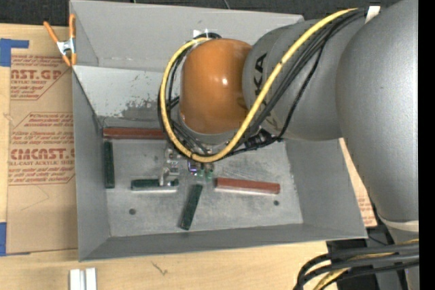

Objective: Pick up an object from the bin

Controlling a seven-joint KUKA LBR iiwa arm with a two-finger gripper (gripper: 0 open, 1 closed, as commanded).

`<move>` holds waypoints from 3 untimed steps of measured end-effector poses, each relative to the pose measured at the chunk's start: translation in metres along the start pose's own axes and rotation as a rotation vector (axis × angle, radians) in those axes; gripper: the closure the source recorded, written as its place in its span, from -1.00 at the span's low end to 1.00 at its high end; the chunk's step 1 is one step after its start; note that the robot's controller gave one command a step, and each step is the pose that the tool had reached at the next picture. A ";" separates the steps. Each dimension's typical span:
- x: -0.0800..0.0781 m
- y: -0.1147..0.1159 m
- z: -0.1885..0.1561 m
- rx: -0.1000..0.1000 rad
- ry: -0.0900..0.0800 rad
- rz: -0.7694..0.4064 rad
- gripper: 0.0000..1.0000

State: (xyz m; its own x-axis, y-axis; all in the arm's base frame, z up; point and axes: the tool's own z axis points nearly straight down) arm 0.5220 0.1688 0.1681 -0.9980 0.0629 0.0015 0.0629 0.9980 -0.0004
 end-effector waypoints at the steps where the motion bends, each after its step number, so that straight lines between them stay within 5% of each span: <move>1: -0.007 0.002 0.043 -0.001 0.001 0.049 -1.00; 2: -0.008 0.002 0.041 -0.001 -0.001 0.050 -1.00; 3: -0.022 0.002 0.092 -0.006 -0.015 -0.008 1.00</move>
Offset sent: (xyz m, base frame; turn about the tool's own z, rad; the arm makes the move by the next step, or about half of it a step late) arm 0.0000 0.0000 0.0000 0.0000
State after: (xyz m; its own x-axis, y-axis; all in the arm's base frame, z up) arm 0.5443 0.1697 0.0759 -0.9984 0.0554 -0.0139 0.0554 0.9984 0.0059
